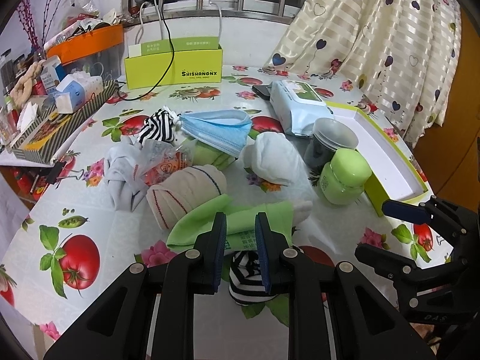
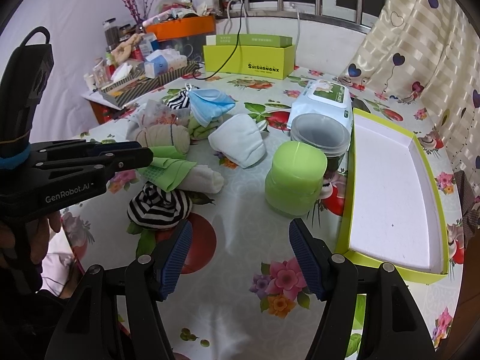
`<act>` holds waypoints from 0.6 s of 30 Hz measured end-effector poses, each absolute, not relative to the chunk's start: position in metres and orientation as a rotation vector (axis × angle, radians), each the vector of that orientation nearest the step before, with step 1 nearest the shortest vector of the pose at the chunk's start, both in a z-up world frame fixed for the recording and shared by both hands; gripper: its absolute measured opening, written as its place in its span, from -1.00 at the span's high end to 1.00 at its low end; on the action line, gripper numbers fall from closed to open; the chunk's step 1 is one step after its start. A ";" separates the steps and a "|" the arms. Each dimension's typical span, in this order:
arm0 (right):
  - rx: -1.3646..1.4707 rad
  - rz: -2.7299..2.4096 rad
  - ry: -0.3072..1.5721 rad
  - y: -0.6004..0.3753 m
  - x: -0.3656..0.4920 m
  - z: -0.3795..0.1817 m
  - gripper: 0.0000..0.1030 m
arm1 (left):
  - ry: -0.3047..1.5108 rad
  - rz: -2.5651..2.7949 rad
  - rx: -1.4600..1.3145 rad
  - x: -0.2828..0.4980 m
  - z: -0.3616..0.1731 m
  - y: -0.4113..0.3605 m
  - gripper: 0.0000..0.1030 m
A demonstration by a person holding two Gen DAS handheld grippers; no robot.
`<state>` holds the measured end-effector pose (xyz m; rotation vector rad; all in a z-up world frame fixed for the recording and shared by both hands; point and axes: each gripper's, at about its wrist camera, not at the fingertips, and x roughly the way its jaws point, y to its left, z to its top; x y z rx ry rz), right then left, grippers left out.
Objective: Organize soft objects
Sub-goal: 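Move both tools toward the green cloth and striped sock ball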
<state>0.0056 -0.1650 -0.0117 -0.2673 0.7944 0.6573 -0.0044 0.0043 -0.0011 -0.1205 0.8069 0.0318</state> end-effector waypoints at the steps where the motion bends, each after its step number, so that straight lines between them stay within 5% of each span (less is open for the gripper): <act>1: -0.267 0.658 0.794 -0.165 0.006 -0.012 -0.31 | 0.807 0.032 -0.121 -0.004 -0.001 0.004 0.60; 18: -0.261 0.664 0.793 -0.165 0.007 -0.011 -0.31 | 0.789 0.005 -0.129 -0.003 0.001 -0.001 0.60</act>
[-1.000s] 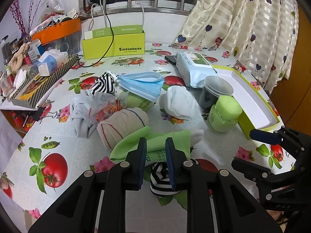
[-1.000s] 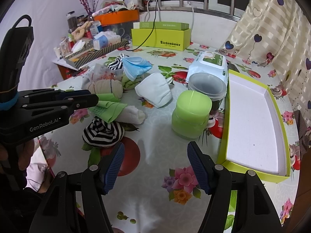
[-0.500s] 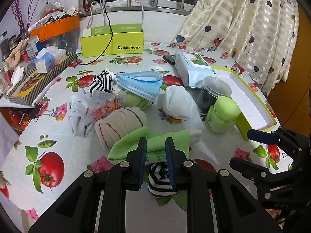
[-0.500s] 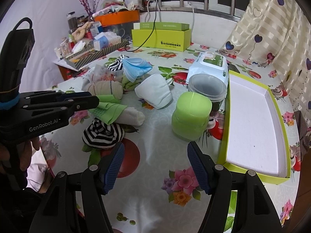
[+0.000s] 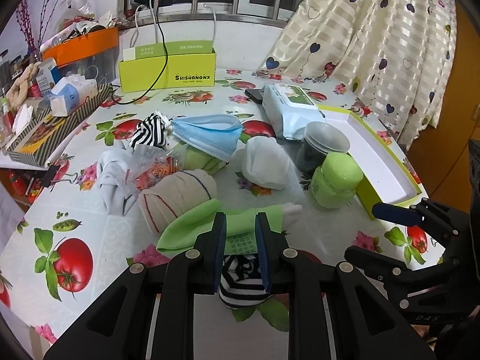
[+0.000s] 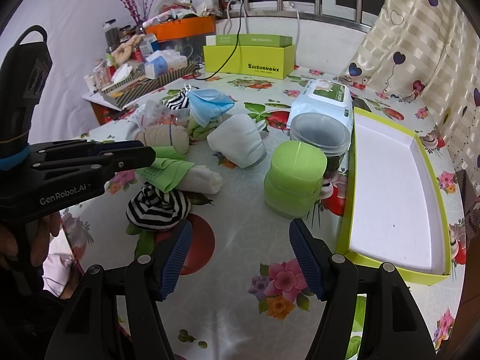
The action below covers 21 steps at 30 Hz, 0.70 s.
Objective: Organize soft objects
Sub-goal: 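Move both tools toward the green cloth and striped sock ball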
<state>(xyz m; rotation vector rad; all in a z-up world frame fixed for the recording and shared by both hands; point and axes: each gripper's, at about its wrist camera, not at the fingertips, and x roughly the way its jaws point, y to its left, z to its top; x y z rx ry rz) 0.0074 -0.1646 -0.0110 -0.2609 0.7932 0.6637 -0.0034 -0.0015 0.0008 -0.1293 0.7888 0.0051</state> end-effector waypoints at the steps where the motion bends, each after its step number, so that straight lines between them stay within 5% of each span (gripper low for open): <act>1: -0.260 0.665 0.792 -0.164 0.008 -0.011 -0.32 | 0.790 0.003 -0.130 -0.003 0.001 -0.002 0.60; 21: -0.256 0.694 0.775 -0.162 0.006 -0.012 -0.42 | 0.789 -0.010 -0.154 -0.004 -0.001 0.002 0.60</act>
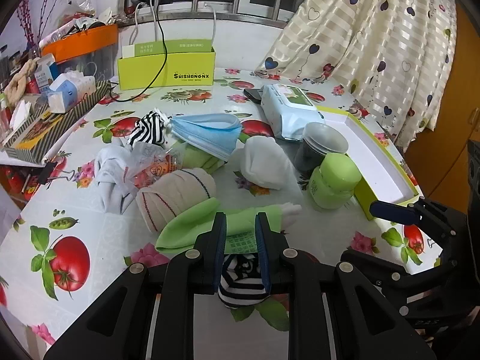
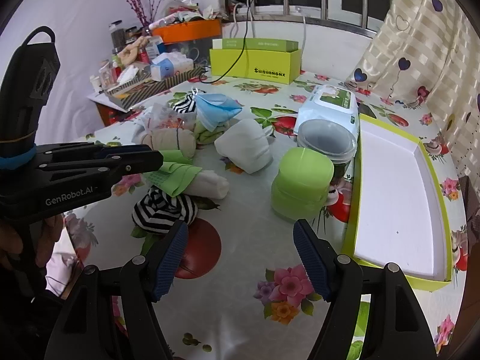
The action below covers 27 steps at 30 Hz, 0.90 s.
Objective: Organize soft objects
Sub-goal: 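Move both tools toward the green cloth and striped sock ball, then grasp the green cloth with the right gripper while the left tool lowers onto the striped sock ball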
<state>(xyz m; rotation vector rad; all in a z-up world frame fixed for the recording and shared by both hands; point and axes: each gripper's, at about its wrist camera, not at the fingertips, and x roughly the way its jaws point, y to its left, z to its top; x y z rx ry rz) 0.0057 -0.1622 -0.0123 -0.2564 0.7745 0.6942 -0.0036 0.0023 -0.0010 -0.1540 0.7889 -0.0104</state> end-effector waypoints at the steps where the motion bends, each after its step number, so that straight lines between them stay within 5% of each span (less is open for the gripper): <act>1: -0.257 0.696 0.774 -0.162 0.005 -0.012 -0.42 | 0.789 -0.011 -0.154 -0.004 -0.001 0.002 0.60; 27: -0.284 0.792 0.762 -0.142 0.002 -0.017 -0.43 | 0.787 -0.115 -0.161 -0.012 -0.001 0.021 0.60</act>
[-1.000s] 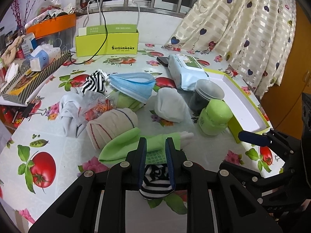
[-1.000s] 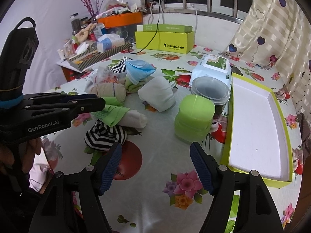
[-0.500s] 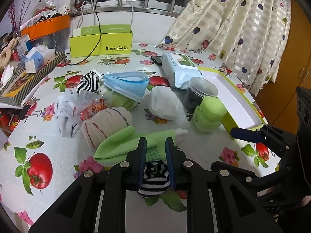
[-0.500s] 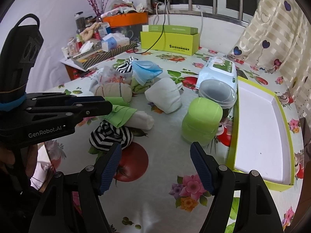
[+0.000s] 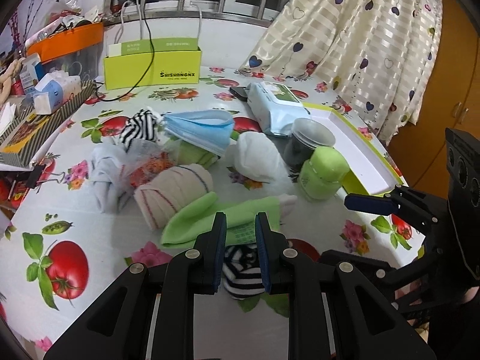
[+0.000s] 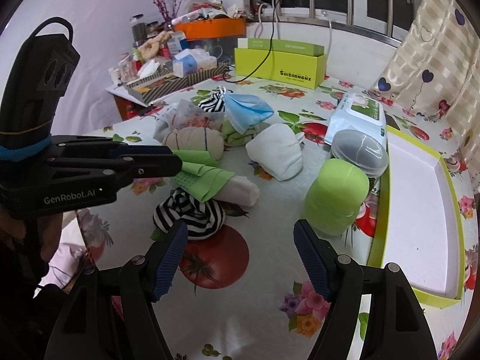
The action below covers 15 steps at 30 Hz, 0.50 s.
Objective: Organize soft objects
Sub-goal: 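Grasp the green cloth with the right gripper while the left tool lowers onto the striped sock ball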
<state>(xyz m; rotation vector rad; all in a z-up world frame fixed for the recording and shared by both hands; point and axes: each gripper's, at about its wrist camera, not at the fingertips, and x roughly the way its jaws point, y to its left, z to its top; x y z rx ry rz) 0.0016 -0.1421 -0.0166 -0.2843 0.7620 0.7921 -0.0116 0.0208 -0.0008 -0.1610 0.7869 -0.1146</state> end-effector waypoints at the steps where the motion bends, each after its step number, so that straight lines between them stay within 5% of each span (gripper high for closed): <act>1: -0.286 0.794 0.764 -0.140 0.002 -0.017 -0.43 | 0.784 -0.110 -0.160 -0.012 -0.001 0.024 0.60; 15: -0.382 0.863 0.731 -0.098 0.009 -0.014 -0.43 | 0.765 -0.054 -0.184 -0.019 -0.003 0.064 0.60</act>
